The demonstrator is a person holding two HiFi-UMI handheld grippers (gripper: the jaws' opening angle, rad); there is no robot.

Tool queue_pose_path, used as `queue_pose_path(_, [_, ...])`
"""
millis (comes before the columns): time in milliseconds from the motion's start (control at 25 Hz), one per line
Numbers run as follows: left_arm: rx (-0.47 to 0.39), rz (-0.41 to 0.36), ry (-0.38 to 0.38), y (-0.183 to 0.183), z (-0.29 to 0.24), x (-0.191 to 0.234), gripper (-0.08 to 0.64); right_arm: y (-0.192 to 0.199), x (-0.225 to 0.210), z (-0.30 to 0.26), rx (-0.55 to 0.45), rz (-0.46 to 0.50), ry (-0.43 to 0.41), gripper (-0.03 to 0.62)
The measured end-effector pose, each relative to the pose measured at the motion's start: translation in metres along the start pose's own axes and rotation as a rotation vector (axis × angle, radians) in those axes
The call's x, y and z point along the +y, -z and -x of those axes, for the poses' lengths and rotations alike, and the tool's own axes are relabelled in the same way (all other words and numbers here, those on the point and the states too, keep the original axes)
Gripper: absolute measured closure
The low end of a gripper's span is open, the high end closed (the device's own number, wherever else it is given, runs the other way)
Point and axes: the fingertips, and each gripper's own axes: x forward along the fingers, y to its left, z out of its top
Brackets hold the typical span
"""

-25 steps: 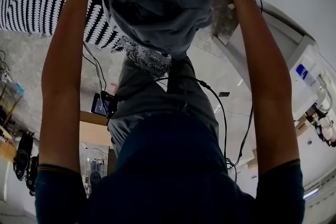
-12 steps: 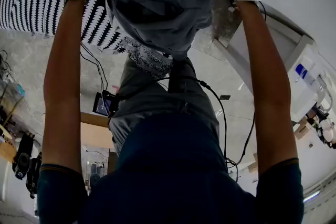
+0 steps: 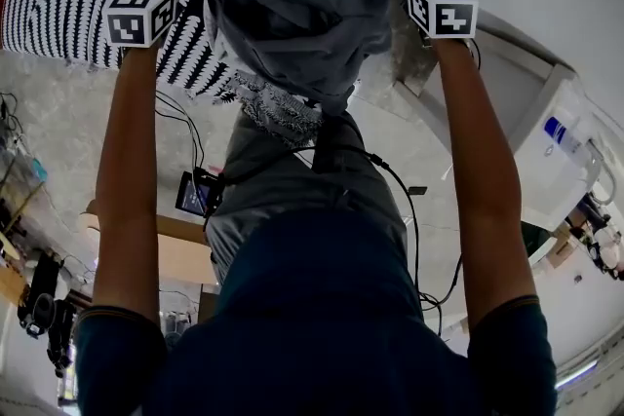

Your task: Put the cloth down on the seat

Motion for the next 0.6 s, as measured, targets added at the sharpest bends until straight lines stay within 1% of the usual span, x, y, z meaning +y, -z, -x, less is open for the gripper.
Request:
queue_pose_path(160, [-0.036, -0.005, 0.015, -0.005, 0.019, -0.028, 0.351, 0.004, 0.015, 0.019, -0.017, 0.04, 0.033, 0.414])
queue_pose_path(240, [-0.054, 0.004, 0.017, -0.007, 0.028, -0.041, 0.351, 0.009, 0.018, 0.029, -0.009, 0.059, 0.062, 0.445])
queue_pose_path(360, [-0.077, 0.02, 0.016, -0.008, 0.042, -0.054, 0.351, 0.015, 0.027, 0.04, 0.007, 0.061, 0.079, 0.466])
queue_pose_path(600, [-0.11, 0.04, 0.015, -0.008, 0.07, -0.076, 0.353, 0.021, 0.046, 0.064, -0.006, 0.05, 0.089, 0.48])
